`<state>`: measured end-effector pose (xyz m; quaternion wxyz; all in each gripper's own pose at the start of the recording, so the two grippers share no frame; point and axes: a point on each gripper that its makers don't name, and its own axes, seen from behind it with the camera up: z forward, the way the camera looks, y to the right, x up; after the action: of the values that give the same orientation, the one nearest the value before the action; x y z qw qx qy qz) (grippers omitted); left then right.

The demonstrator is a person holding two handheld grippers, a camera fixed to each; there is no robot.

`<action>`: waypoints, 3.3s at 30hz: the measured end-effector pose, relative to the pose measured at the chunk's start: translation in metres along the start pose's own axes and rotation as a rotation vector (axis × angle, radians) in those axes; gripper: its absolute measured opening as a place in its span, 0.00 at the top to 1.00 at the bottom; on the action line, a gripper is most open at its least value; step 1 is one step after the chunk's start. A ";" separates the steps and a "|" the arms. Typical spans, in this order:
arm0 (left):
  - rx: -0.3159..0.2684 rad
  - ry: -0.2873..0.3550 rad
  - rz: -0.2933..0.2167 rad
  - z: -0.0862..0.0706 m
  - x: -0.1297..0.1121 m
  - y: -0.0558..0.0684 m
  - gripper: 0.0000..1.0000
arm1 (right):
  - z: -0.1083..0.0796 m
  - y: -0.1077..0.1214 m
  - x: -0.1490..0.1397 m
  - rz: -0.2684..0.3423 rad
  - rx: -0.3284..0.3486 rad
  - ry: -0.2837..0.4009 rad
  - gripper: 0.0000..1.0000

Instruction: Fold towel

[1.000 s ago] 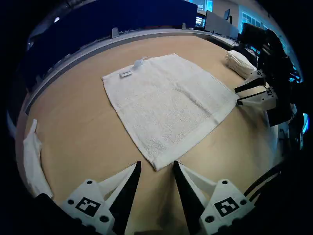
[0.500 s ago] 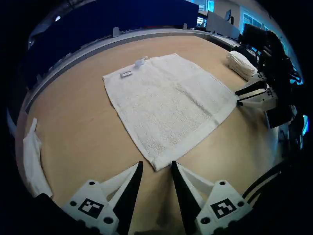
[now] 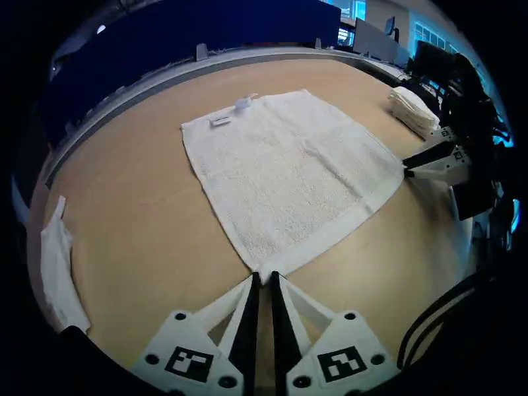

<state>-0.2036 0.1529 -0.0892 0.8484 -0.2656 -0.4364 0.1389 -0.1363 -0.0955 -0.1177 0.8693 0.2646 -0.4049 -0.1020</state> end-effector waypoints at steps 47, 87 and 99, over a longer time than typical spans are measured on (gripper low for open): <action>0.018 0.104 -0.213 -0.089 0.041 0.002 0.91 | -0.081 -0.008 0.083 -0.040 -0.015 0.135 0.81; 0.043 0.183 -0.298 -0.121 0.086 0.000 0.91 | -0.104 0.006 0.112 -0.050 -0.041 0.127 0.81; 0.060 0.175 -0.301 -0.083 0.092 -0.018 0.91 | -0.068 0.020 0.115 -0.034 -0.045 0.102 0.81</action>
<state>-0.0828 0.1536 -0.0573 0.9019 -0.1832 -0.3911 -0.0004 -0.0110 -0.0977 -0.0684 0.8926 0.2567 -0.3533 -0.1120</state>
